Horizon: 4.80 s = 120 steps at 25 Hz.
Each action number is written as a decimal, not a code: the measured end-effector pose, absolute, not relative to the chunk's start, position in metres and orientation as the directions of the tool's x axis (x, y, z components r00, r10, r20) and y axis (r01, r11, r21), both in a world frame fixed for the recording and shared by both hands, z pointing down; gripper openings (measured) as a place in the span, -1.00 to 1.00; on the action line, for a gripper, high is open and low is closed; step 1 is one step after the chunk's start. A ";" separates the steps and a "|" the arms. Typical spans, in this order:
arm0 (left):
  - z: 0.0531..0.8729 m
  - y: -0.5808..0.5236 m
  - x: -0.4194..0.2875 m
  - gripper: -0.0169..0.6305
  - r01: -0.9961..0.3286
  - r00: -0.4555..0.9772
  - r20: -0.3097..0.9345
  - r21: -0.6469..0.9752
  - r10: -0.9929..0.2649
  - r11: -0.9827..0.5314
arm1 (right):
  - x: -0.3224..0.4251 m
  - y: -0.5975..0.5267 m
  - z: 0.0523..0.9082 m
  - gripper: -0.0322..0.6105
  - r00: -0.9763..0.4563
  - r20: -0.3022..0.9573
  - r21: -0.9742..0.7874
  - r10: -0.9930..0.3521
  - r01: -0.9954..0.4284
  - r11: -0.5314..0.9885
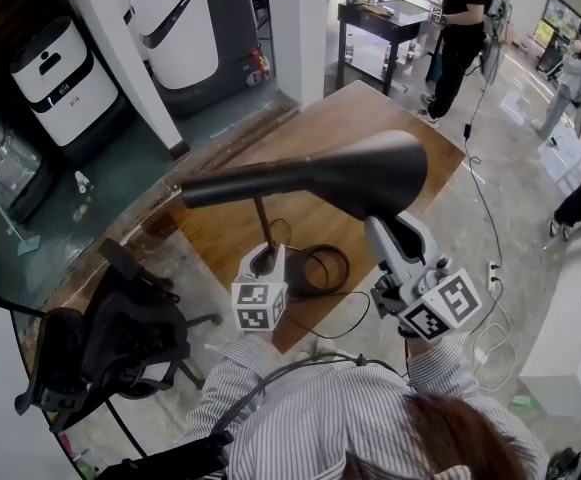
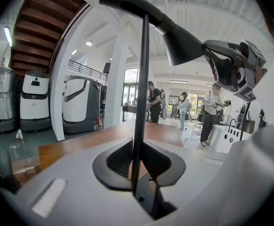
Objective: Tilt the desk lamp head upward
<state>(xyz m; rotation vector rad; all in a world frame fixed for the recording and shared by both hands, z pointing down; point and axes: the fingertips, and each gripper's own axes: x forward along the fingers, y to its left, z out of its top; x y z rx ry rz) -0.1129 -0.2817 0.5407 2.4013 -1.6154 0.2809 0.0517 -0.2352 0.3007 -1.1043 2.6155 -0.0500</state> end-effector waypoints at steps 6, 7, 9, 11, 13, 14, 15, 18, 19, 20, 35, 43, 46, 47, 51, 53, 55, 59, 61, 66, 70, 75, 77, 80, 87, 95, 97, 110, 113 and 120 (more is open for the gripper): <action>0.541 -0.282 -0.113 -0.78 -0.932 0.362 0.273 0.083 -0.891 -0.353 | 0.053 -0.237 0.275 -0.68 -0.657 -0.298 -0.107 -0.693 -0.698 0.708; 0.541 -0.282 -0.113 -0.78 -0.932 0.361 0.272 0.081 -0.892 -0.353 | 0.053 -0.238 0.270 -0.68 -0.657 -0.304 -0.100 -0.690 -0.699 0.708; 0.541 -0.282 -0.112 -0.78 -0.932 0.360 0.272 0.075 -0.892 -0.354 | 0.053 -0.238 0.261 -0.68 -0.657 -0.316 -0.082 -0.685 -0.700 0.709; 0.541 -0.282 -0.112 -0.78 -0.933 0.358 0.272 0.067 -0.893 -0.354 | 0.053 -0.237 0.252 -0.68 -0.658 -0.327 -0.060 -0.678 -0.702 0.710; 0.541 -0.282 -0.111 -0.78 -0.933 0.357 0.273 0.059 -0.893 -0.355 | 0.052 -0.236 0.243 -0.68 -0.660 -0.333 -0.040 -0.673 -0.703 0.710; 0.541 -0.282 -0.111 -0.78 -0.933 0.357 0.273 0.057 -0.893 -0.356 | 0.051 -0.236 0.240 -0.68 -0.662 -0.335 -0.032 -0.671 -0.703 0.710; 0.541 -0.282 -0.111 -0.78 -0.933 0.356 0.274 0.055 -0.893 -0.355 | 0.051 -0.236 0.236 -0.68 -0.663 -0.337 -0.023 -0.668 -0.704 0.710; 0.541 -0.282 -0.112 -0.78 -0.935 0.352 0.272 0.053 -0.896 -0.351 | 0.048 -0.236 0.227 -0.68 -0.666 -0.343 0.004 -0.663 -0.706 0.708; 0.541 -0.282 -0.112 -0.78 -0.936 0.349 0.270 0.050 -0.897 -0.349 | 0.046 -0.237 0.224 -0.68 -0.667 -0.344 0.013 -0.661 -0.707 0.707; 0.540 -0.282 -0.112 -0.78 -0.937 0.346 0.268 0.047 -0.899 -0.347 | 0.045 -0.237 0.221 -0.68 -0.668 -0.344 0.020 -0.660 -0.708 0.706; 0.544 -0.285 -0.112 -0.78 -0.935 0.340 0.288 -0.002 -0.895 -0.355 | 0.028 -0.241 0.187 -0.66 -0.707 -0.327 0.178 -0.627 -0.698 0.694; 0.542 -0.285 -0.111 -0.78 -0.932 0.347 0.297 0.004 -0.890 -0.362 | 0.021 -0.240 0.177 -0.66 -0.737 -0.298 0.259 -0.606 -0.674 0.692; 0.544 -0.283 -0.110 -0.78 -0.930 0.351 0.302 0.003 -0.886 -0.368 | 0.018 -0.236 0.174 -0.66 -0.746 -0.293 0.287 -0.597 -0.665 0.690; 0.546 -0.283 -0.110 -0.78 -0.929 0.353 0.304 0.004 -0.885 -0.369 | 0.018 -0.236 0.174 -0.66 -0.749 -0.291 0.295 -0.595 -0.662 0.689; 0.547 -0.282 -0.109 -0.78 -0.929 0.354 0.306 0.006 -0.884 -0.369 | 0.018 -0.235 0.174 -0.66 -0.755 -0.283 0.312 -0.592 -0.656 0.688; 0.545 -0.284 -0.109 -0.78 -0.930 0.358 0.297 0.024 -0.885 -0.368 | 0.019 -0.235 0.174 -0.66 -0.754 -0.286 0.306 -0.591 -0.656 0.690; 0.543 -0.284 -0.110 -0.79 -0.929 0.366 0.290 0.068 -0.884 -0.363 | 0.021 -0.235 0.174 -0.66 -0.751 -0.293 0.291 -0.592 -0.660 0.693; 0.543 -0.284 -0.109 -0.79 -0.919 0.394 0.293 0.118 -0.871 -0.376 | 0.026 -0.233 0.176 -0.66 -0.742 -0.314 0.272 -0.592 -0.668 0.693; 0.543 -0.284 -0.109 -0.78 -0.912 0.410 0.297 0.140 -0.862 -0.386 | 0.027 -0.230 0.178 -0.65 -0.735 -0.331 0.281 -0.591 -0.675 0.682; 0.543 -0.283 -0.108 -0.75 -0.906 0.423 0.311 0.167 -0.851 -0.389 | 0.030 -0.226 0.180 -0.64 -0.722 -0.386 0.275 -0.574 -0.684 0.676; 0.541 -0.281 -0.110 -0.73 -0.905 0.424 0.299 0.182 -0.855 -0.385 | 0.033 -0.223 0.181 -0.62 -0.712 -0.402 0.251 -0.575 -0.690 0.679; 0.538 -0.280 -0.111 -0.68 -0.906 0.421 0.294 0.185 -0.858 -0.381 | 0.041 -0.223 0.179 -0.56 -0.689 -0.429 0.218 -0.585 -0.707 0.673; 0.538 -0.278 -0.112 -0.66 -0.906 0.421 0.294 0.188 -0.858 -0.380 | 0.048 -0.222 0.178 -0.55 -0.669 -0.451 0.195 -0.591 -0.720 0.666; 0.534 -0.270 -0.114 -0.64 -0.907 0.418 0.293 0.195 -0.860 -0.374 | 0.062 -0.218 0.180 -0.55 -0.629 -0.482 0.160 -0.610 -0.747 0.645; 0.510 -0.241 -0.113 -0.64 -0.904 0.427 0.243 0.134 -0.871 -0.405 | 0.070 -0.206 0.248 -0.55 -0.633 -0.368 0.069 -0.681 -0.749 0.659; 0.481 -0.216 -0.090 -0.65 -0.876 0.479 0.182 0.164 -0.859 -0.454 | 0.001 -0.191 0.343 -0.55 -0.762 -0.138 0.063 -0.633 -0.644 0.762; 0.479 -0.211 -0.087 -0.65 -0.872 0.485 0.177 0.176 -0.856 -0.457 | -0.011 -0.190 0.360 -0.55 -0.774 -0.101 0.071 -0.625 -0.632 0.772; 0.494 -0.197 -0.084 -0.82 -0.874 0.477 0.196 0.213 -0.857 -0.438 | -0.037 -0.193 0.467 -0.74 -0.745 0.147 0.011 -0.650 -0.656 0.754; 0.497 -0.195 -0.080 -0.91 -0.872 0.481 0.201 0.213 -0.853 -0.442 | -0.039 -0.191 0.474 -0.84 -0.742 0.165 0.000 -0.649 -0.658 0.753; 0.500 -0.193 -0.079 -0.93 -0.876 0.472 0.209 0.221 -0.857 -0.428 | -0.043 -0.186 0.480 -0.89 -0.753 0.191 -0.010 -0.630 -0.643 0.765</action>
